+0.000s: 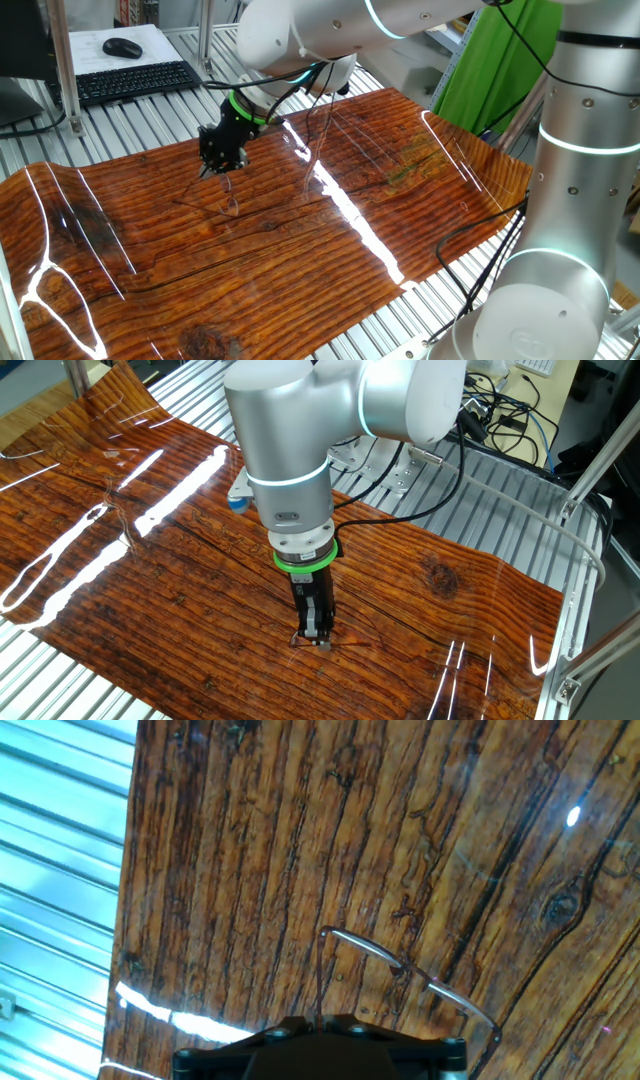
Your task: Unfold the leg of the glasses (with one hand)
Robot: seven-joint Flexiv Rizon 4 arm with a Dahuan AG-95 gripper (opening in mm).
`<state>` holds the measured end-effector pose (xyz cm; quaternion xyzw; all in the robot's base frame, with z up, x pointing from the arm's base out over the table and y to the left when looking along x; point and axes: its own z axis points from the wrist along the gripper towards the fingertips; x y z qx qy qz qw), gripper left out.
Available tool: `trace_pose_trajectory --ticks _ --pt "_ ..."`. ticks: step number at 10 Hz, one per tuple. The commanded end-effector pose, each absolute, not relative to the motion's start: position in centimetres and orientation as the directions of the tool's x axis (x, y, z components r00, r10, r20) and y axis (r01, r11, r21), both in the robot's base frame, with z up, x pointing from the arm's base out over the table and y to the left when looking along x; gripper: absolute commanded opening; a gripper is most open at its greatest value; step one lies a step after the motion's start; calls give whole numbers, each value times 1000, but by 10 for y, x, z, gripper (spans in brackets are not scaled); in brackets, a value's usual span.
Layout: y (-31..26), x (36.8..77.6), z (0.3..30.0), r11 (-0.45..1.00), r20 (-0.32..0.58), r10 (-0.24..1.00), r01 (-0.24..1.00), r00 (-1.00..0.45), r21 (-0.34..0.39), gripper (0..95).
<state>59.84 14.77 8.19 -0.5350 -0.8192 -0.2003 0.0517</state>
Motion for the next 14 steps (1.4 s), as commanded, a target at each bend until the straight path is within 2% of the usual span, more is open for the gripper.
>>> trace_pose_trajectory --ticks 1,6,8,10,14 --pt "151 598 87 342 342 834 892 -433 296 0" --pt "157 594 91 326 377 820 893 -430 310 0" --pt "159 593 93 310 429 788 887 -442 343 0" --pt "159 593 93 332 435 763 867 -478 370 0" --pt "161 590 97 324 448 778 891 -442 317 0"
